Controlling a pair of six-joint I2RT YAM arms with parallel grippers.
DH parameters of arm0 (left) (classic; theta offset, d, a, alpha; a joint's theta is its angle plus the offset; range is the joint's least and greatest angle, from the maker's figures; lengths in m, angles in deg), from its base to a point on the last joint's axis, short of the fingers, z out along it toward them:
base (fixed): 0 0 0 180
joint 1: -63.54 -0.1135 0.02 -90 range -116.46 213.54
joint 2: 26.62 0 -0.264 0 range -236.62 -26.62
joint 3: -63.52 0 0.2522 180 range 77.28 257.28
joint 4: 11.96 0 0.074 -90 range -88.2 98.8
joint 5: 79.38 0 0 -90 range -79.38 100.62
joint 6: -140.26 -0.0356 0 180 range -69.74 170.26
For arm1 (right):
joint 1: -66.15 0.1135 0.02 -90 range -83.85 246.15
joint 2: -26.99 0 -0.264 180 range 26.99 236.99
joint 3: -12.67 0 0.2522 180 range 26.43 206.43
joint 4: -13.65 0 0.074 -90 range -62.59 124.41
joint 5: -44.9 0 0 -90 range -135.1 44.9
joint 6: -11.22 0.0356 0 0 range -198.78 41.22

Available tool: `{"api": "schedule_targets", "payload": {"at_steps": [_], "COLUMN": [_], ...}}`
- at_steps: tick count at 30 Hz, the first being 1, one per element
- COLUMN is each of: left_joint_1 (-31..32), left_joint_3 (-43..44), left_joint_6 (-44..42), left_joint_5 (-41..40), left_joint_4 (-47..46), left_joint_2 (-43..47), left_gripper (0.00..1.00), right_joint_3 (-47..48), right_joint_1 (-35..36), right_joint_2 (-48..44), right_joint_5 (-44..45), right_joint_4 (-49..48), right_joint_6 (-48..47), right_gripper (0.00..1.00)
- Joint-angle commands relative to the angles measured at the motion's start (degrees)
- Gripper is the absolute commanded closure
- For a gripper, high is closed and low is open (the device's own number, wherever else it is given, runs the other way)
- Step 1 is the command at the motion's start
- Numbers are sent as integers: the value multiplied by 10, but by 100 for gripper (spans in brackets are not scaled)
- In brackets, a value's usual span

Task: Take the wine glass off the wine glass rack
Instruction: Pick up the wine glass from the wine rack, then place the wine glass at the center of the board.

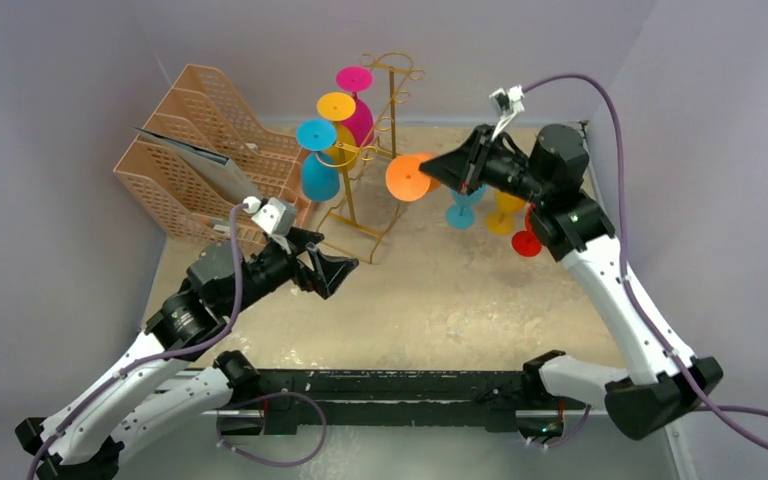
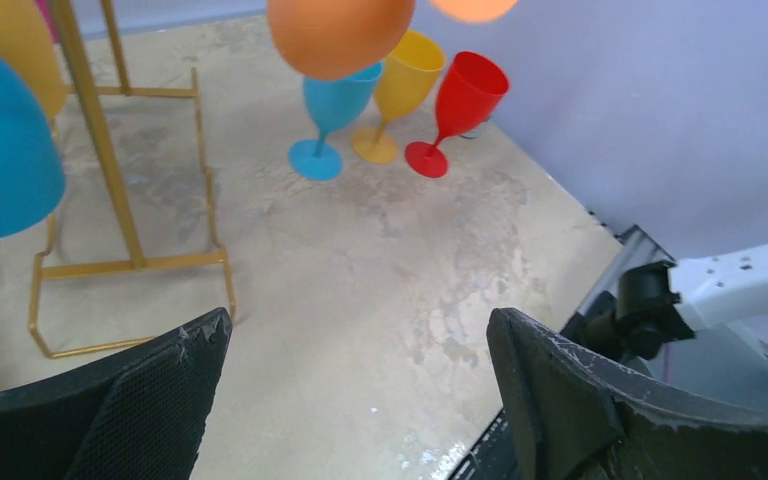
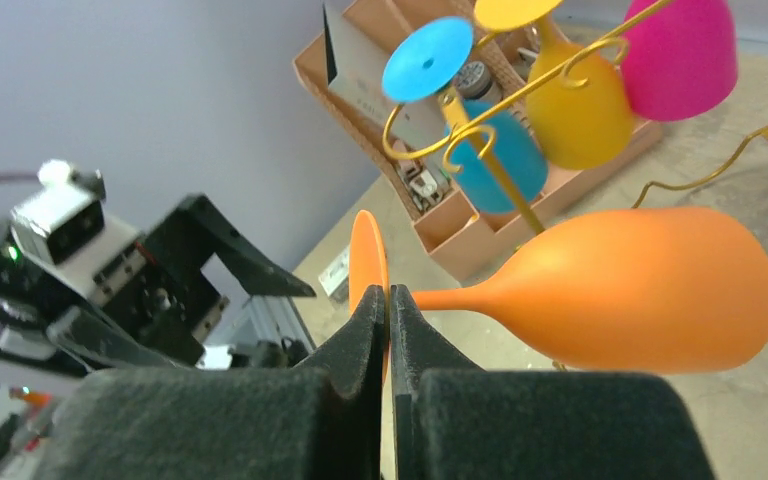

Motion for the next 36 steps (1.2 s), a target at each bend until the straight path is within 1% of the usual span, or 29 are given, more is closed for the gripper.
{"api": "schedule_targets", "payload": {"at_steps": [1, 4, 8, 10, 14, 18, 20, 28, 32, 34, 36], "left_joint_1": [-1, -1, -1, -1, -1, -1, -1, -1, -1, -1, -1], "left_joint_3": [-4, -7, 6, 12, 8, 7, 7, -5, -3, -4, -7], "left_joint_6": [27, 41, 49, 51, 62, 74, 76, 74, 77, 76, 75], "left_joint_5": [91, 137, 164, 177, 203, 220, 220, 191, 184, 169, 160], "left_joint_4": [-39, -73, -72, -75, -111, -140, -143, -148, -139, -126, -124], "left_joint_2": [19, 16, -17, -36, -70, -94, -100, -97, -100, -95, -86], "left_gripper": [4, 8, 9, 11, 19, 24, 31, 41, 42, 40, 40], "right_joint_3": [-59, -106, -135, -151, -163, -170, -176, -188, -194, -199, -203], "right_joint_1": [23, 53, 85, 97, 111, 113, 114, 115, 115, 115, 115], "right_joint_2": [-50, -67, -72, -77, -85, -86, -86, -81, -80, -82, -85], "right_joint_5": [1, -9, -52, -54, -62, -85, -95, -128, -139, -129, -125], "right_joint_4": [2, -6, -35, -57, -63, -65, -72, -95, -109, -114, -118], "right_joint_6": [-81, -101, -99, -96, -108, -115, -115, -100, -84, -80, -77], "right_gripper": [100, 100, 100, 100, 100, 100, 100, 100, 100, 100, 100]}}
